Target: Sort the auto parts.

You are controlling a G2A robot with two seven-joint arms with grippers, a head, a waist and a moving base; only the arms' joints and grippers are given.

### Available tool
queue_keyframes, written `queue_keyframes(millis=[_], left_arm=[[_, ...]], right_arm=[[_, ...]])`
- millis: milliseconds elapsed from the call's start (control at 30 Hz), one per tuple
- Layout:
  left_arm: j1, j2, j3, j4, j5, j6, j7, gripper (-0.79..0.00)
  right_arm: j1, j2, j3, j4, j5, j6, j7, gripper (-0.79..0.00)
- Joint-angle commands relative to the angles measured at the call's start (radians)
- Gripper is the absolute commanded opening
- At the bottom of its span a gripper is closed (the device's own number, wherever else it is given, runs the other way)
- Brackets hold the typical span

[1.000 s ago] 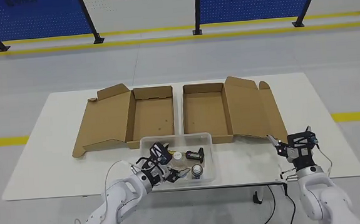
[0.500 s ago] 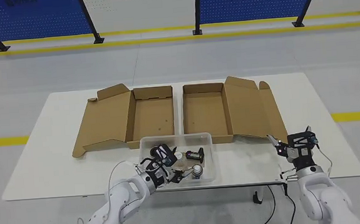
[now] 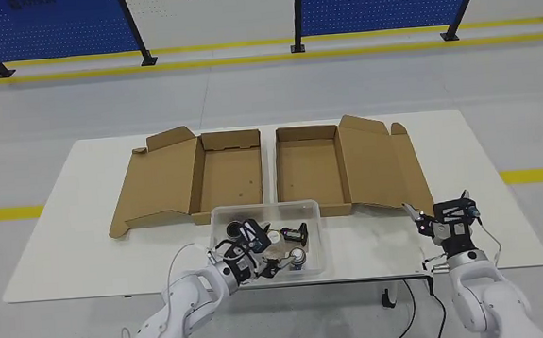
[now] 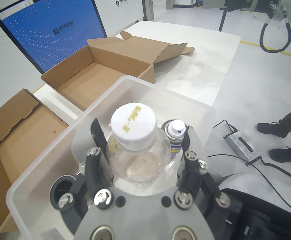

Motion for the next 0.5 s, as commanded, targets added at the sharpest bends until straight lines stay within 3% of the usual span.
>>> queue_keyframes(millis=[0,267,367,467], left_arm=[[-0.002,0.0,0.001,0.003,-0.002,0.002,-0.001,-0.126],[-0.011,-0.001,0.007,0.013,-0.006,0.008,-0.002,-0.179],[-0.013,-0.001,0.01,0.018,-0.008,0.01,-0.001,-0.231],[-0.015,-0.001,0.012,0.021,-0.008,0.008,0.001,-0.366]], right_arm=[[0.0,0.0,0.0,0.0,0.0,0.0,0.0,0.0],[0.0,0.0,0.0,0.0,0.0,0.0,0.0,0.0],[0.0,0.0,0.0,0.0,0.0,0.0,0.0,0.0],[0.0,0.0,0.0,0.0,0.0,0.0,0.0,0.0]])
